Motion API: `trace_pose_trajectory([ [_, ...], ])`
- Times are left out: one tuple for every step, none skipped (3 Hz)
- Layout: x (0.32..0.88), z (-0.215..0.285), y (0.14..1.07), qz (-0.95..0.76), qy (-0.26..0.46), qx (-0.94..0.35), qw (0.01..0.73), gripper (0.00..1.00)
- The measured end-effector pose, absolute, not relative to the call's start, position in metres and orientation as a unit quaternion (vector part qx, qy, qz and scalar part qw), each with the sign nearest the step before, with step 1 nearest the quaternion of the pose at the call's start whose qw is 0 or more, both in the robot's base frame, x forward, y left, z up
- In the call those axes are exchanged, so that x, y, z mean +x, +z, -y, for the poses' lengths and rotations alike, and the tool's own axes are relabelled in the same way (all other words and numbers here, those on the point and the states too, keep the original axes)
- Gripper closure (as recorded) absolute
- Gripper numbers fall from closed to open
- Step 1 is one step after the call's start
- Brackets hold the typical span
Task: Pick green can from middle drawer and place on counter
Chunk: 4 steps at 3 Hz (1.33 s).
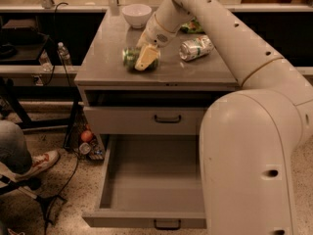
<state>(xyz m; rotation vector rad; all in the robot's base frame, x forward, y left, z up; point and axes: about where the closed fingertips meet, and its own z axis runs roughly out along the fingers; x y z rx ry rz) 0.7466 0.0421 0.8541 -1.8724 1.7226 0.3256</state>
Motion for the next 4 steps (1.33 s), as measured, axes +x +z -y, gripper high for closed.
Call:
trace_pose_trajectory([
  [0.748,-0.042,0.854,-0.646,0.122,-0.698,0.284,0.00],
  [0.749,-0.041,0.854,-0.647,0.121,-0.696,0.286,0.00],
  [0.751,-0.037,0.859,-0.649,0.117,-0.692,0.294,0.00],
  [0.754,-0.021,0.870,-0.656,0.096,-0.684,0.306,0.00],
])
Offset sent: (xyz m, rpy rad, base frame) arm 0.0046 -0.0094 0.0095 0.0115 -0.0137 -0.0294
